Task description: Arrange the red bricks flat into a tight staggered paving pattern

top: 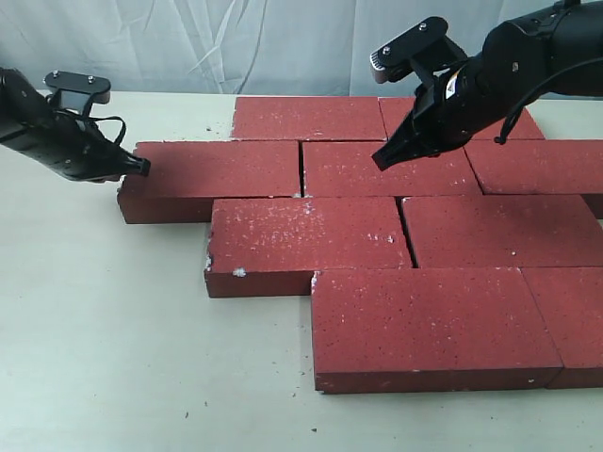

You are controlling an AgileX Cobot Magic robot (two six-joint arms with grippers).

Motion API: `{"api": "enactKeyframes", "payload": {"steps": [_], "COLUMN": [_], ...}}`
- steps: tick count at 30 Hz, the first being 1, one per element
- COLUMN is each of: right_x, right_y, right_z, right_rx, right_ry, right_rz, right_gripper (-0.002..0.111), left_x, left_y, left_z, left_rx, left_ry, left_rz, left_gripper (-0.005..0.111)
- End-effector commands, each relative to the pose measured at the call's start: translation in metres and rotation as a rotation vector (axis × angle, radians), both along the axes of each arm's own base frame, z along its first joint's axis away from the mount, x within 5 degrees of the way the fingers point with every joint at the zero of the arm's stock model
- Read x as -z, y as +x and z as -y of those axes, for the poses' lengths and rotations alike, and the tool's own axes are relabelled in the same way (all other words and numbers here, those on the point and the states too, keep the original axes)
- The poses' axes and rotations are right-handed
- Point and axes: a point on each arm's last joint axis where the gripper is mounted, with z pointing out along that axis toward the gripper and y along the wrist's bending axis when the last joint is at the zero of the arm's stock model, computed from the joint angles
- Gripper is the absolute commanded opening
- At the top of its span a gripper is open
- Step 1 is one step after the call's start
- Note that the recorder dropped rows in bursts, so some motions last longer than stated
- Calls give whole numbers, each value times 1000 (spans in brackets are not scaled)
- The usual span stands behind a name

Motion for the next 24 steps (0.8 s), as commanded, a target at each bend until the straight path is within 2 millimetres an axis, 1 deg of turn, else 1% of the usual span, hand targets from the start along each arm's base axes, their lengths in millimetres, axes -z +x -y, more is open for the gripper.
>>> {"api": "enactKeyframes", "payload": {"steps": [1,4,10,14,18,21,24], "right_x": [1,1,1,1,1,1,1], "right_y": [1,1,1,1,1,1,1], "right_z": [2,2,2,2,2,2,2], "right_rx": [-1,-1,-1,0,0,0,0], "right_ry": [-5,-5,-5,-3,-3,-3,-3], "right_rz": [7,8,8,7,7,7,7], "right_gripper": [-1,-1,-1,-1,-1,-1,-1], "left_x": [-4,-4,-4,-4,-5,-12,-25], "left_y": [-1,-1,0,1,1,1,0], "left_z": [13,18,16,11,0,-3,-4], "left_rx": [16,25,32,26,1,-6,-7], "left_ry": [-17,-16,0,8,8,4,2], "left_rz": [5,9,23,28,26,36,64], "left_gripper": [0,0,0,0,0,0,0]}}
